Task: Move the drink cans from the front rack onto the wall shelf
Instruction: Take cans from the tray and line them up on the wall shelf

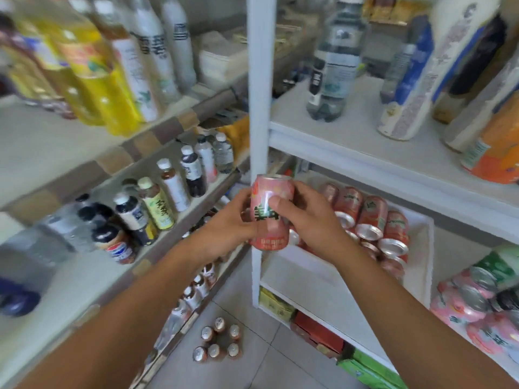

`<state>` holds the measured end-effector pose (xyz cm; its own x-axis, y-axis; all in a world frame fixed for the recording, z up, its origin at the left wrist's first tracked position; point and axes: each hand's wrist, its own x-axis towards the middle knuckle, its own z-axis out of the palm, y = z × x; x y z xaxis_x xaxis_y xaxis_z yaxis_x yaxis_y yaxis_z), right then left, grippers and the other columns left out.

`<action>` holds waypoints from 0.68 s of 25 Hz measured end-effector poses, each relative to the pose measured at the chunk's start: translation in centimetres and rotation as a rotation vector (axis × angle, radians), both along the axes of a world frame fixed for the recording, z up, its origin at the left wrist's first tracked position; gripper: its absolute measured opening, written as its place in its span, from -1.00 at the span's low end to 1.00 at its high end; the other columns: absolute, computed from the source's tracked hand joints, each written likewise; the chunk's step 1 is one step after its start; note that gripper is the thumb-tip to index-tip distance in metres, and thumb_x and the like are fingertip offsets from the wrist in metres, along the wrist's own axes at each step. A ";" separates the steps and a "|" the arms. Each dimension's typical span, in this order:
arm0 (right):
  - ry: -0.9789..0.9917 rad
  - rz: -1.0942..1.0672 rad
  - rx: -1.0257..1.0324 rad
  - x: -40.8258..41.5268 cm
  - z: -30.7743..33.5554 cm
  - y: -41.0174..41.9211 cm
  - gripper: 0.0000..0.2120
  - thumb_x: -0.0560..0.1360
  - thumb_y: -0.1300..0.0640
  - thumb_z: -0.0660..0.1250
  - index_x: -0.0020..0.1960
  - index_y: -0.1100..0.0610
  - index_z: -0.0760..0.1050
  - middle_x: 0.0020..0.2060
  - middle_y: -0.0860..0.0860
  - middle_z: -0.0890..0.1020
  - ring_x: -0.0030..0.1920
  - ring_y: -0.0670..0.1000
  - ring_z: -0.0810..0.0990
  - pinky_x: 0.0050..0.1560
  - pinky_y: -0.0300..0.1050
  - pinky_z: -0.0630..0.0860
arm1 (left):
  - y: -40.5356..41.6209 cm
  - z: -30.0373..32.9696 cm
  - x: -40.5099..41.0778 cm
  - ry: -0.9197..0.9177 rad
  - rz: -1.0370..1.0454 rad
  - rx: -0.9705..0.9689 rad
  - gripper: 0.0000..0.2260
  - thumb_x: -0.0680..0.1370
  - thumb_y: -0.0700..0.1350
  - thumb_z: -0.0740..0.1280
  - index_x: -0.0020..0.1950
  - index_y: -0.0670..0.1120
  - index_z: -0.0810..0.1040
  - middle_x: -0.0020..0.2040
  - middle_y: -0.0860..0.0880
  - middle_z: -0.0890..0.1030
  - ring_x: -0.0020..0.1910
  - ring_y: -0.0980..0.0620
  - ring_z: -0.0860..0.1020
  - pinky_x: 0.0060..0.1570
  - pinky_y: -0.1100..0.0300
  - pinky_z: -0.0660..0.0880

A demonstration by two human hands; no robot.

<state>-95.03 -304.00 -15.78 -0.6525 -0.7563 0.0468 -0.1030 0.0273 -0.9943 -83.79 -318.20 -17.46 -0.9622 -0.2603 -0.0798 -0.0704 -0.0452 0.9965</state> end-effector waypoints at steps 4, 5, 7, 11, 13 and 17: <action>0.037 0.161 -0.095 5.3 2.5 -6.9 -0.70 0.36 -0.03 0.48 0.06 0.00 0.58 -0.02 0.00 0.71 0.02 -0.02 0.68 0.02 -0.02 0.62 | -3.6 2.6 8.5 -0.008 0.219 -0.127 -0.35 0.27 -0.02 0.58 0.29 -0.14 0.45 0.13 -0.10 0.65 0.12 -0.08 0.63 0.11 0.02 0.56; 0.023 0.217 -0.128 7.1 3.2 -8.5 -0.64 0.35 -0.04 0.48 0.11 0.03 0.57 0.00 0.01 0.71 0.02 -0.04 0.68 -0.01 -0.08 0.61 | -4.3 3.2 10.9 0.015 0.316 -0.143 -0.38 0.26 -0.03 0.59 0.25 -0.16 0.49 0.09 -0.10 0.67 0.08 -0.08 0.64 0.10 0.00 0.57; 0.008 0.334 -0.170 11.1 4.5 -11.5 -0.44 0.31 -0.09 0.50 0.24 0.09 0.49 0.10 0.02 0.67 0.11 -0.03 0.65 0.07 -0.08 0.58 | -5.4 4.8 15.7 0.059 0.504 -0.171 -0.40 0.24 -0.07 0.62 0.21 -0.21 0.52 0.01 -0.10 0.69 -0.01 -0.02 0.67 -0.02 0.10 0.60; 0.101 0.528 -0.143 20.7 6.6 -16.6 -0.39 0.21 -0.18 0.55 0.20 -0.06 0.48 0.09 -0.04 0.68 0.13 -0.02 0.65 0.20 0.08 0.56 | -7.3 7.8 26.3 0.101 0.732 -0.261 -0.49 0.29 -0.17 0.59 0.17 -0.26 0.53 0.02 -0.18 0.68 -0.05 -0.05 0.67 -0.03 0.09 0.61; 0.126 0.578 -0.157 26.0 7.7 -18.7 -0.42 0.18 -0.19 0.56 0.13 -0.05 0.50 0.04 -0.03 0.69 0.09 -0.02 0.66 0.17 0.12 0.57 | -8.1 8.9 31.8 0.116 0.812 -0.313 -0.51 0.30 -0.13 0.59 0.17 -0.21 0.54 0.02 -0.14 0.68 -0.02 -0.01 0.66 0.00 0.13 0.60; 0.193 0.642 -0.196 37.1 10.1 -21.8 -0.45 0.16 -0.21 0.51 0.07 -0.03 0.50 -0.04 -0.07 0.69 0.01 -0.10 0.66 0.04 -0.06 0.59 | -8.9 10.8 42.8 0.106 0.951 -0.405 -0.50 0.29 -0.02 0.57 0.15 -0.17 0.56 -0.07 -0.05 0.69 -0.09 -0.03 0.66 -0.14 0.10 0.62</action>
<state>-57.95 -325.80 -5.65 -0.0460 -0.9553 0.2919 -0.2143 -0.2759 -0.9370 -40.99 -327.14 -6.61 -0.3421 -0.9042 0.2559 -0.0925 0.3034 0.9484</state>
